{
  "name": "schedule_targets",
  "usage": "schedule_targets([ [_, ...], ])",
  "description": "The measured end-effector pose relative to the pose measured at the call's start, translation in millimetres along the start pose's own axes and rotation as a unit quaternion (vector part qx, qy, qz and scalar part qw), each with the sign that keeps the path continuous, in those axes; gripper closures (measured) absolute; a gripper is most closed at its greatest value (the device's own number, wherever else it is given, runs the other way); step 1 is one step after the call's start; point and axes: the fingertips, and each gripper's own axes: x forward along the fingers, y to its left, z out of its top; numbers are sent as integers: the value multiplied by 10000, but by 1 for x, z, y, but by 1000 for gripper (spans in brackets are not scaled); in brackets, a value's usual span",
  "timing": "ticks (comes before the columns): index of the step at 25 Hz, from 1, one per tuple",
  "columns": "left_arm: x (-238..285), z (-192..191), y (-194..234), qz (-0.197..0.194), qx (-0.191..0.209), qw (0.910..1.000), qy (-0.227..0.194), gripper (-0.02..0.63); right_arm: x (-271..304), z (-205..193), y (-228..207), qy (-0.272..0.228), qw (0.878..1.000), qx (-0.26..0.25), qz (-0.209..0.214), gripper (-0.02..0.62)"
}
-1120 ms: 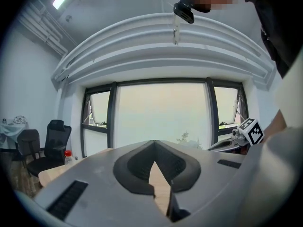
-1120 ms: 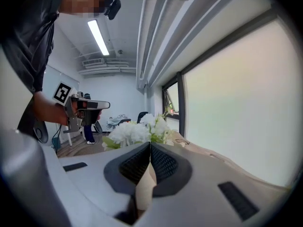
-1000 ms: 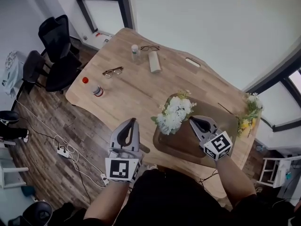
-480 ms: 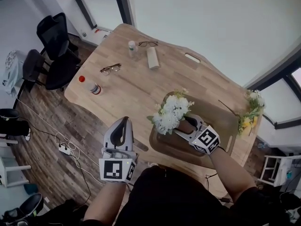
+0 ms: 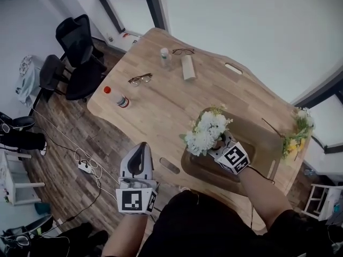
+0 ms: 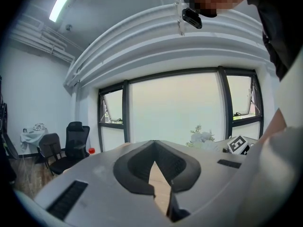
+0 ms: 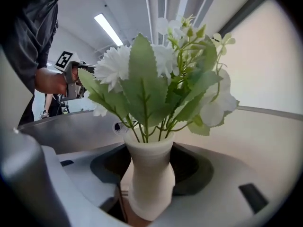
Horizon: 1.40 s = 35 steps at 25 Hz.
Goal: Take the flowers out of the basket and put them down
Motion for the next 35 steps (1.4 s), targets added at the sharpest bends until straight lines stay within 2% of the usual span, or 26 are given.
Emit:
schedule_targets([
  [7, -4, 15, -1, -25, 80, 9999, -133, 606, -13, 27, 1, -226, 9996, -100, -120, 325],
  [15, 3, 30, -24, -421, 84, 9984, -380, 606, -49, 52, 5, -342, 9989, -40, -329, 325],
  [23, 11, 35, -44, -737, -35, 9959, -514, 606, -96, 61, -2, -186, 9959, 151, -872, 325],
  [35, 26, 55, -99, -1439, -72, 9869, -721, 606, -173, 94, -7, -342, 9879, 174, -1505, 325],
])
